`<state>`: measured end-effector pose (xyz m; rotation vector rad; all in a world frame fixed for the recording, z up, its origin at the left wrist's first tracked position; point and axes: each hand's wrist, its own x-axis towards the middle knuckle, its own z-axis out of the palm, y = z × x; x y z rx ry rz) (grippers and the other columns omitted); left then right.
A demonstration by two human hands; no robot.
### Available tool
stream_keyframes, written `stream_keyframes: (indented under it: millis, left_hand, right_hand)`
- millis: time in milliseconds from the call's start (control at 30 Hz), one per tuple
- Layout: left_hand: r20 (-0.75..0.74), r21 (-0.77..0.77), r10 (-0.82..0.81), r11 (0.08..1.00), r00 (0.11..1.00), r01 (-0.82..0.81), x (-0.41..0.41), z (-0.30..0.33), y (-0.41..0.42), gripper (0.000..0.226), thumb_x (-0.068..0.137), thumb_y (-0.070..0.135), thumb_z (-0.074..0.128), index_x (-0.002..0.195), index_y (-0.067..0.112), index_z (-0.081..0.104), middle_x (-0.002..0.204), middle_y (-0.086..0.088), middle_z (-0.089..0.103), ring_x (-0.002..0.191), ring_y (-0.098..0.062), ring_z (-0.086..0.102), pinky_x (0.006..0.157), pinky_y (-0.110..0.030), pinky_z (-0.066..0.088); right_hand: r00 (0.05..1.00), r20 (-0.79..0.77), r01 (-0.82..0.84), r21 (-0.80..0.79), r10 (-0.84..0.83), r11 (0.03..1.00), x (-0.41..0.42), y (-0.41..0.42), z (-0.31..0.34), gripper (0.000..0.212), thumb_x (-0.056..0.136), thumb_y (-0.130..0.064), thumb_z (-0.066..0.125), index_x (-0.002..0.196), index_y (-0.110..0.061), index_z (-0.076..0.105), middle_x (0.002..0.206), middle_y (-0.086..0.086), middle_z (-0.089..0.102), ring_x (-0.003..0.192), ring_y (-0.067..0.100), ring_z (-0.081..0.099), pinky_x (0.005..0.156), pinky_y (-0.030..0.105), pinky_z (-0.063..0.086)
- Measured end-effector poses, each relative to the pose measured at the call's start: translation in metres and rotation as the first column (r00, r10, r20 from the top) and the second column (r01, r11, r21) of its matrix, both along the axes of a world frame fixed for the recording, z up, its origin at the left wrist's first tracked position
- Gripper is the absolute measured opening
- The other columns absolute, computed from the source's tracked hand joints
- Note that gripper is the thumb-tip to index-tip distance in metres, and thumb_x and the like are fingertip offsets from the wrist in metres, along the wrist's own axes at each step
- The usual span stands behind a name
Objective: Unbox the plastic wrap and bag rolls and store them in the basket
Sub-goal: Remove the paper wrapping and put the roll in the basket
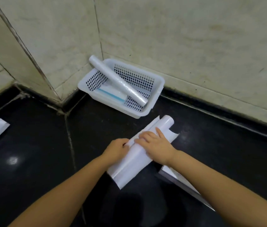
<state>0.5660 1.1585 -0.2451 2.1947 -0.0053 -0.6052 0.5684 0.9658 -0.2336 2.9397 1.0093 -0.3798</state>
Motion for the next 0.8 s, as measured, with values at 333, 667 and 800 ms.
stream_keyframes:
  millis: [333, 667, 800]
  left_hand:
    - [0.229, 0.401, -0.334, 0.888, 0.914, 0.224, -0.01, 0.004, -0.005, 0.037, 0.092, 0.015, 0.043, 0.115, 0.037, 0.062, 0.107, 0.005, 0.066, 0.096, -0.019, 0.062, 0.078, -0.033, 0.052]
    - [0.291, 0.233, -0.365, 0.924, 0.885, 0.304, 0.051, 0.032, 0.027, 0.056, 0.08, 0.059, 0.05, 0.128, 0.031, 0.049, 0.101, 0.014, 0.055, 0.092, -0.002, 0.054, 0.086, -0.029, 0.051]
    - [0.687, 0.367, -0.272, 0.93, 0.674, 0.0, 0.105, 0.039, 0.063, 0.042, 0.089, 0.033, 0.054, 0.127, 0.014, 0.051, 0.119, -0.009, 0.059, 0.109, -0.025, 0.055, 0.094, -0.042, 0.046]
  right_hand:
    - [0.935, 0.186, 0.248, 0.26, -0.301, 0.933, -0.014, -0.115, 0.048, 0.054, 0.083, -0.023, 0.065, 0.133, -0.018, 0.045, 0.131, 0.01, 0.049, 0.122, 0.032, 0.044, 0.108, 0.051, 0.029]
    - [0.845, 0.044, 0.43, 0.535, -0.533, 0.727, 0.042, -0.077, 0.108, 0.057, 0.086, -0.029, 0.063, 0.137, -0.02, 0.039, 0.127, 0.01, 0.048, 0.117, 0.03, 0.042, 0.092, 0.037, 0.037]
    - [0.877, 0.063, 0.336, 0.628, -0.476, 0.702, 0.097, -0.01, 0.142, 0.057, 0.087, -0.036, 0.059, 0.138, -0.023, 0.037, 0.121, 0.012, 0.051, 0.108, 0.026, 0.047, 0.084, 0.031, 0.035]
